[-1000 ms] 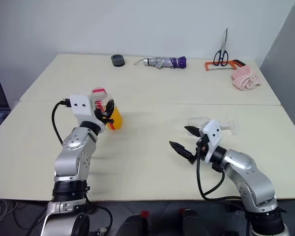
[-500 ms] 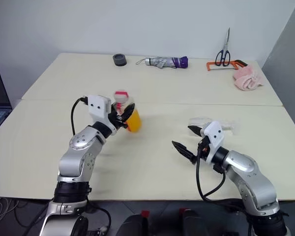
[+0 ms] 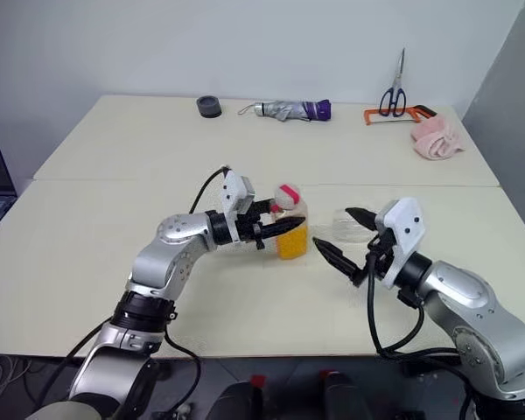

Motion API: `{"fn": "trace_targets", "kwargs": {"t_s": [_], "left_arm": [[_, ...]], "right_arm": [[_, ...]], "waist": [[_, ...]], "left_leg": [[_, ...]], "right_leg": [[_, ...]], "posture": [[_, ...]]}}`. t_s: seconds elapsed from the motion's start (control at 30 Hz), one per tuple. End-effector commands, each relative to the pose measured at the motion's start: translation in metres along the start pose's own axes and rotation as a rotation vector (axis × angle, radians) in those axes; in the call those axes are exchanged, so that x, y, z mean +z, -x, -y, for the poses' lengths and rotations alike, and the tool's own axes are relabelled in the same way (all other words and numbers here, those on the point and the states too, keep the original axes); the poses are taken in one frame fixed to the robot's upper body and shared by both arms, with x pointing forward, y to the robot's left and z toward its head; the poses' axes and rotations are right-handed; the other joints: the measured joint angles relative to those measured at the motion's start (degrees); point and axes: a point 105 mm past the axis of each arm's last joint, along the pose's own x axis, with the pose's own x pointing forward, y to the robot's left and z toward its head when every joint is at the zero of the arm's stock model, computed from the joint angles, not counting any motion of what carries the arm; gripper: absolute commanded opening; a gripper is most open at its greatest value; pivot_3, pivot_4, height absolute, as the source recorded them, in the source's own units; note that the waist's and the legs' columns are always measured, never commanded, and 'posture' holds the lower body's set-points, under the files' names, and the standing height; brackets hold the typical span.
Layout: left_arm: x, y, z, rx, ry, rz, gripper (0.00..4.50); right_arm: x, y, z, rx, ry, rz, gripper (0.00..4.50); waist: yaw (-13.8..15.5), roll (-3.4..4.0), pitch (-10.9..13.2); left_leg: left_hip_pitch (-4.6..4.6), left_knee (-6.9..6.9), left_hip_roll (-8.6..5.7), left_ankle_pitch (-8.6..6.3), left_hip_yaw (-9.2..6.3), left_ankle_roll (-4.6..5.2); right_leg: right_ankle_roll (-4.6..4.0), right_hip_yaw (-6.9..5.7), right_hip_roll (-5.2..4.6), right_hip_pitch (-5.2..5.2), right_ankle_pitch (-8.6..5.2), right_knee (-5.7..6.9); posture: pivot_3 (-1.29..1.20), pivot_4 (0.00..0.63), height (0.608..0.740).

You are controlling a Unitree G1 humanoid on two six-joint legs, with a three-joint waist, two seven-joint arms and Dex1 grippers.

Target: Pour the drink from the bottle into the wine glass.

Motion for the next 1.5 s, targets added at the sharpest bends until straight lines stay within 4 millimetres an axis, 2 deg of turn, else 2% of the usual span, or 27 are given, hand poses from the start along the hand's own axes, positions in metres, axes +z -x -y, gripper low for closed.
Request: {"fn": "trace_targets", "kwargs": {"t_s": [0.03, 0.27, 0.73, 0.83, 1.03, 1.17, 1.3, 1.37, 1.5], "left_arm": [[0.020, -0.006, 0.009, -0.112, -0.071, 0.051, 1.92], [0.020, -0.013, 0.013, -0.160, -0.071, 0.070, 1.92], [0.017, -0.015, 0.019, -0.181, -0.091, 0.062, 1.92], [0.016, -0.014, 0.019, -0.181, -0.092, 0.058, 1.92], [0.016, -0.015, 0.020, -0.180, -0.092, 0.060, 1.92], [0.016, -0.015, 0.021, -0.188, -0.087, 0.062, 1.92], [0.020, -0.013, 0.023, -0.214, -0.085, 0.073, 1.92], [0.022, -0.013, 0.025, -0.233, -0.088, 0.076, 1.92], [0.027, -0.011, 0.027, -0.267, -0.106, 0.076, 1.92]], "right_arm": [[0.015, -0.004, -0.005, -0.010, 0.033, 0.025, 4.50], [0.026, -0.023, -0.010, 0.027, 0.061, 0.056, 4.50], [0.026, -0.043, -0.004, 0.035, 0.082, 0.059, 4.50], [0.026, -0.044, -0.004, 0.035, 0.086, 0.064, 3.90], [0.025, -0.047, -0.009, 0.056, 0.102, 0.058, 1.87], [0.023, -0.048, -0.015, 0.093, 0.119, 0.053, 1.85], [0.025, -0.049, -0.024, 0.236, 0.153, 0.076, 1.85], [0.024, -0.050, -0.020, 0.315, 0.191, 0.063, 1.85], [0.019, -0.052, 0.010, 0.447, 0.259, -0.030, 1.85]], "waist": [[0.00, 0.00, 0.00], [0.05, 0.00, 0.00], [0.07, 0.01, 0.00], [0.07, 0.01, 0.00], [0.07, 0.01, 0.00], [0.06, 0.01, 0.00], [0.05, 0.01, 0.01], [0.04, 0.02, 0.01], [-0.01, 0.05, 0.04]], "left_leg": [[0.00, 0.00, 0.00, 0.00, 0.00, 0.00], [-0.06, 0.00, 0.00, 0.00, -0.02, 0.01], [-0.10, 0.02, -0.01, 0.00, -0.04, 0.01], [-0.12, 0.02, 0.00, 0.00, -0.05, 0.01], [-0.13, 0.02, 0.00, 0.00, -0.07, 0.01], [-0.13, 0.02, -0.01, 0.00, -0.06, 0.01], [-0.13, 0.02, -0.01, 0.00, -0.05, 0.01], [-0.12, 0.03, -0.01, 0.00, -0.04, 0.01], [-0.10, 0.05, -0.02, 0.00, 0.00, 0.02]], "right_leg": [[0.00, 0.00, 0.00, 0.00, 0.00, 0.00], [0.00, 0.00, 0.00, -0.03, 0.00, -0.03], [0.00, -0.01, -0.01, -0.06, 0.00, -0.02], [0.00, -0.01, -0.02, -0.07, 0.00, -0.02], [0.00, -0.02, -0.01, -0.08, 0.00, -0.02], [0.00, -0.03, -0.02, -0.08, 0.00, -0.02], [0.00, -0.02, -0.02, -0.08, 0.00, -0.02], [0.00, -0.03, -0.02, -0.08, 0.00, -0.02], [-0.01, -0.02, -0.01, -0.08, 0.01, 0.00]], "posture": [[0.00, 0.150, 0.740], [0.00, 0.150, 0.740], [0.00, 0.150, 0.740], [0.00, 0.150, 0.740], [0.00, 0.150, 0.740], [0.00, 0.150, 0.740], [0.00, 0.150, 0.740], [0.00, 0.150, 0.740], [0.00, 0.150, 0.740]]}}
